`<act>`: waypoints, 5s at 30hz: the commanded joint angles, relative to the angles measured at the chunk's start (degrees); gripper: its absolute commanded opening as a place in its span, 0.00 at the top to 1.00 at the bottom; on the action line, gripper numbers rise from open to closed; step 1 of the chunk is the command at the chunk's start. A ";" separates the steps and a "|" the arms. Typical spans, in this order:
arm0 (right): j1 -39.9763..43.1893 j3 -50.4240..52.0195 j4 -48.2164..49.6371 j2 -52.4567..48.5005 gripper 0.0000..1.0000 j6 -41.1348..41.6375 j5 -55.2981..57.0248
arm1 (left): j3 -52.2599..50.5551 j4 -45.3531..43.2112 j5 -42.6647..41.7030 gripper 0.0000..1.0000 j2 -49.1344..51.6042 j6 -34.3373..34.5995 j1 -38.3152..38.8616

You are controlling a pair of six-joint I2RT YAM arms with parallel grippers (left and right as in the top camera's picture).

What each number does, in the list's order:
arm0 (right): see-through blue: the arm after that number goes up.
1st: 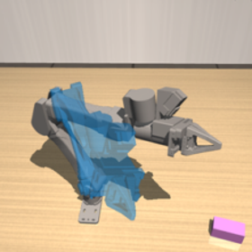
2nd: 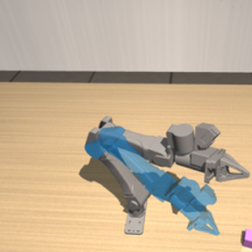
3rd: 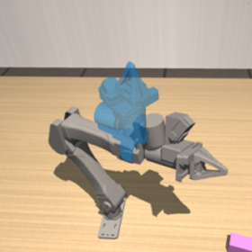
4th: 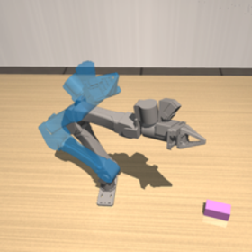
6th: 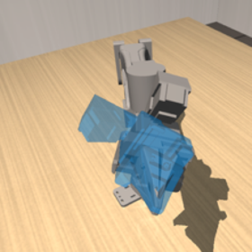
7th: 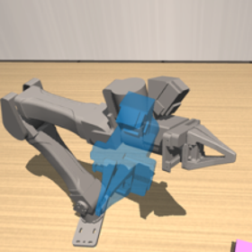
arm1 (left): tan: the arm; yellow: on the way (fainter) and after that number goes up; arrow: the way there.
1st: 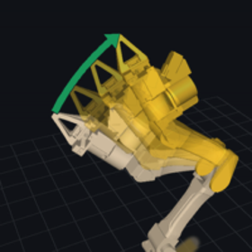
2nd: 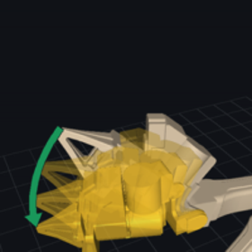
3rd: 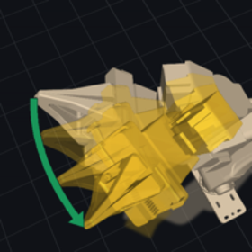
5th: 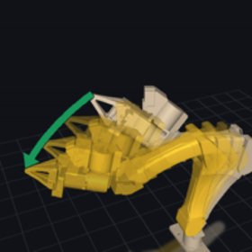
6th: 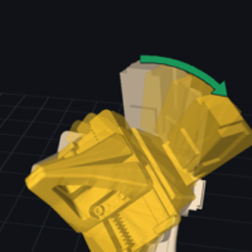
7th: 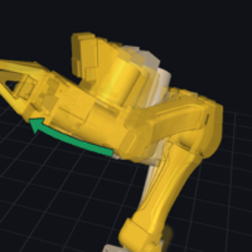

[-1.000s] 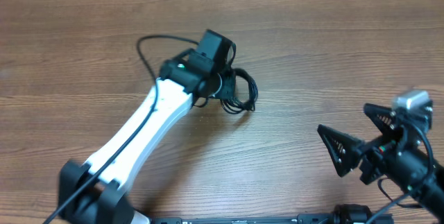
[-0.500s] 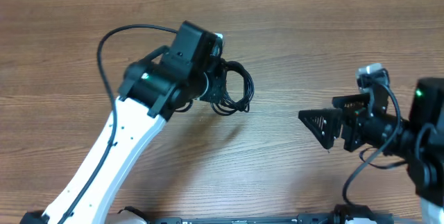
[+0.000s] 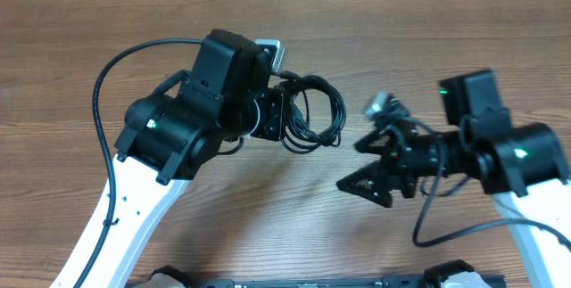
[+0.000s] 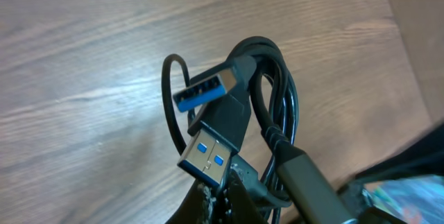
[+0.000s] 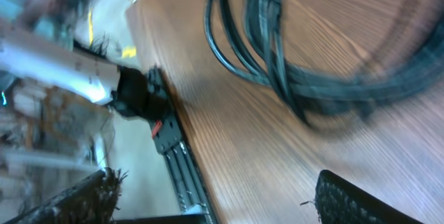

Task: Untangle cables

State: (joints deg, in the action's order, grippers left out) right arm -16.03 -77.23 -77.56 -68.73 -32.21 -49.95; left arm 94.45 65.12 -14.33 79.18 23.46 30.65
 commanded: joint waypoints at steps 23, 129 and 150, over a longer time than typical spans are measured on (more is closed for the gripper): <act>-3.48 0.15 11.34 -5.03 0.30 -5.55 1.84 | 3.23 0.87 -9.29 0.96 -0.87 4.02 0.11; -5.27 0.13 19.28 -4.96 0.36 18.05 17.44 | 6.71 2.34 -20.31 0.96 -1.01 -1.25 -5.62; -5.22 0.13 23.76 -4.96 0.76 24.48 17.94 | 15.69 5.60 -20.24 0.96 -1.01 -2.25 -5.62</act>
State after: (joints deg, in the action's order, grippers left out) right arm -21.19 -77.17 -54.76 -73.67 -10.04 -32.58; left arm 108.29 71.13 -32.64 79.18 22.31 25.12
